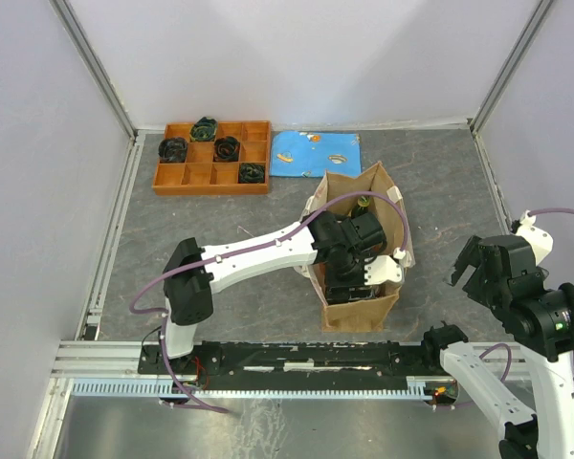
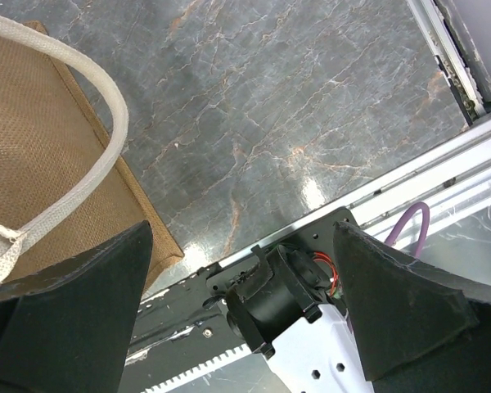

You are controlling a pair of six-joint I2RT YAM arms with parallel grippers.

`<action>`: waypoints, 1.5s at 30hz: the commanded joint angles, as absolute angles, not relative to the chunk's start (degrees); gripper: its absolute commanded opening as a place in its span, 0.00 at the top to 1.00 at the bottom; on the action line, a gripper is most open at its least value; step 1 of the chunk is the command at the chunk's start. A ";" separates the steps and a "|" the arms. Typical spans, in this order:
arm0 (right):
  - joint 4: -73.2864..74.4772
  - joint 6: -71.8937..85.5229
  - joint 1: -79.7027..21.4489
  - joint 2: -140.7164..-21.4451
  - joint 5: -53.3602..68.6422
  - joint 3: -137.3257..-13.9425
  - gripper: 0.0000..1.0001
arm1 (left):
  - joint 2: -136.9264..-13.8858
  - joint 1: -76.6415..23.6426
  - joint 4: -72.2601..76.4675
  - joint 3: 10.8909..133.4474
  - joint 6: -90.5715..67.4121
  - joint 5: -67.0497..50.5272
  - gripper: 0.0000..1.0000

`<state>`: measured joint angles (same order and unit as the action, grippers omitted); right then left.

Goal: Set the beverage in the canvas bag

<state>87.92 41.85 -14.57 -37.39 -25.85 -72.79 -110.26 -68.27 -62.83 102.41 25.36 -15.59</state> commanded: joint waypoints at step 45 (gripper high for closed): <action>88.16 42.89 -14.50 -38.64 -28.83 -75.82 0.01 | -111.01 -68.69 -64.54 111.11 23.10 -11.88 0.01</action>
<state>89.69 42.37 -14.57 -37.54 -27.66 -73.45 -114.87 -67.94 -63.26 106.30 25.23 -12.01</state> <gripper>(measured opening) 0.991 0.991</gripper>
